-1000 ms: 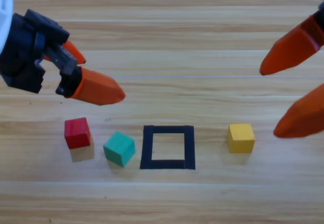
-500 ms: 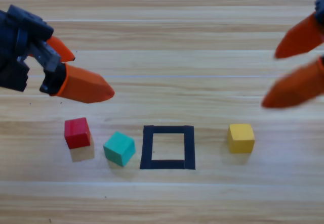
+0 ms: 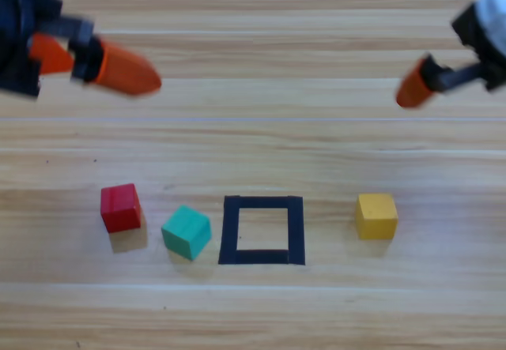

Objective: Stack the blocks in the rectangular block: red at the bottom, yellow in the middle, green on top

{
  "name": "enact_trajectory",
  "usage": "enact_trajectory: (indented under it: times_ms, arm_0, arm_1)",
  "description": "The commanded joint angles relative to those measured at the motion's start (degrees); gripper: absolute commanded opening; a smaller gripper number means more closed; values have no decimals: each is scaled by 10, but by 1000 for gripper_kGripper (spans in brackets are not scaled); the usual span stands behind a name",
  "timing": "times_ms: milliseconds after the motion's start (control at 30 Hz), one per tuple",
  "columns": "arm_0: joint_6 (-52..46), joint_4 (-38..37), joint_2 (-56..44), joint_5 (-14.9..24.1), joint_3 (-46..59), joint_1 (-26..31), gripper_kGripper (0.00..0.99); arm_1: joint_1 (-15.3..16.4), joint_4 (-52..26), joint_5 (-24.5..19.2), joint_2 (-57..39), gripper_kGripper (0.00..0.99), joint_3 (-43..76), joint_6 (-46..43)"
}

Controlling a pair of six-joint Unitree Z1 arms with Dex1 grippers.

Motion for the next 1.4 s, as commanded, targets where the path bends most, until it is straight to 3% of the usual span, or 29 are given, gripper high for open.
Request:
enact_trajectory:
  times_ms: [33,233,400,500,833,1400]
  arm_0:
    - [-102,99,122,18,-80,93,976]
    - [-171,152,210,11,-83,163,983]
    - [-209,182,297,5,-98,175,979]
    - [-222,189,331,-8,-109,179,979]
    - [-276,179,369,-40,-111,182,973]
    - [-300,38,370,-73,3,182,960]
  arm_1:
    - [-41,14,2,111,990,-59,33]
    - [-70,14,48,195,989,-84,83]
    - [-82,14,79,233,989,-86,138]
    - [-82,13,123,246,988,-83,144]
    - [-67,13,130,277,946,-69,155]
    - [-27,11,134,305,854,-42,179]
